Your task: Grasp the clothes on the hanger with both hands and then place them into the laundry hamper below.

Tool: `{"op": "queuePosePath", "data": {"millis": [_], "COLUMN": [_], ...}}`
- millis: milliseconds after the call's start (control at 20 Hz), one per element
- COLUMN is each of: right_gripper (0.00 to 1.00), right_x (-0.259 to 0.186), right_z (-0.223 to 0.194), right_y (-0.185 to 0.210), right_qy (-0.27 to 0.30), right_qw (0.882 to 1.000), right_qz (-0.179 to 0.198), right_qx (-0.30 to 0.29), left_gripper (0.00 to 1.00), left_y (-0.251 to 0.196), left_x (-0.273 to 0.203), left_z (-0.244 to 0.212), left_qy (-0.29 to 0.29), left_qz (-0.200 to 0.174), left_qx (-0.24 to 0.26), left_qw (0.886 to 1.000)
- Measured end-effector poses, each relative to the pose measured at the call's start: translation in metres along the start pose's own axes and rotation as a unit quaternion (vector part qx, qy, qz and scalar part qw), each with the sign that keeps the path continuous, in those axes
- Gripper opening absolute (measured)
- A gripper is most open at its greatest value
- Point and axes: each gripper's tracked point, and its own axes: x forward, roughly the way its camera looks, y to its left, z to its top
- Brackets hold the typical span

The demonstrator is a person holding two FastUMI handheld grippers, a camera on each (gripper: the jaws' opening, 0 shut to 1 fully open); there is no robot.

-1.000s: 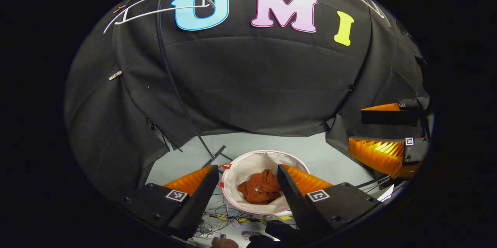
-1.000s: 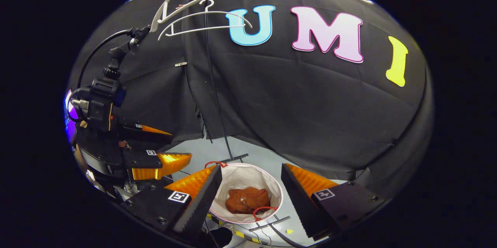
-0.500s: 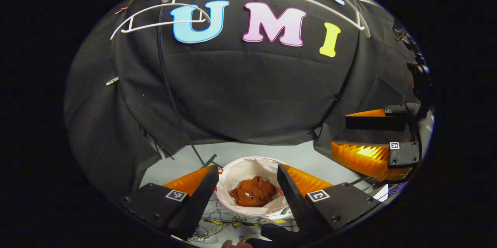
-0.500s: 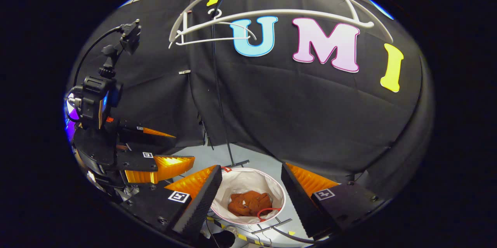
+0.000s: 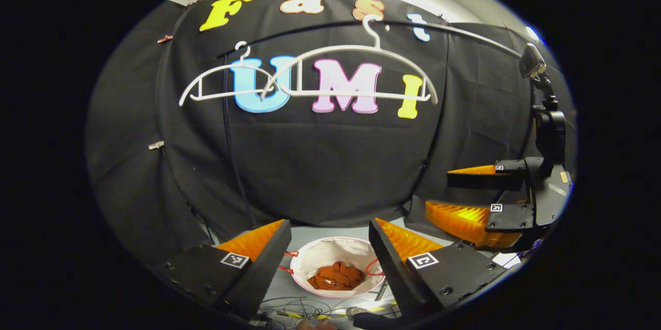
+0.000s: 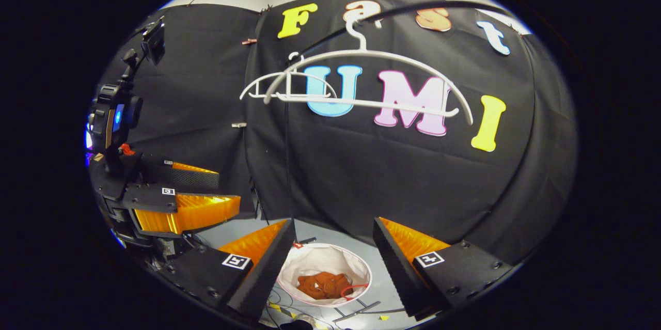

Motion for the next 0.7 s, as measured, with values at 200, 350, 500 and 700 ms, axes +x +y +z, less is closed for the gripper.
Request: {"op": "queuePosePath", "data": {"millis": [200, 350, 500, 700], "right_gripper": [0.99, 0.98, 0.98, 0.98], "right_x": [-0.065, -0.109, -0.147, -0.190], "right_z": [0.060, 0.082, 0.105, 0.127], "right_y": [0.028, 0.038, 0.047, 0.056], "right_qy": [-0.084, -0.138, -0.187, -0.232], "right_qw": [0.996, 0.989, 0.979, 0.967], "right_qz": [-0.018, -0.043, -0.067, -0.085], "right_qx": [0.026, 0.040, 0.050, 0.058], "left_gripper": [0.96, 0.98, 0.98, 0.93], "left_y": [0.002, -0.006, -0.006, -0.009], "left_x": [-0.068, -0.120, -0.169, -0.217], "left_z": [0.030, 0.048, 0.077, 0.101], "left_qy": [-0.063, -0.103, -0.154, -0.206], "left_qz": [-0.015, -0.036, -0.041, -0.054], "left_qx": [-0.003, -0.006, 0.000, -0.005], "left_qw": [0.998, 0.994, 0.987, 0.977]}}
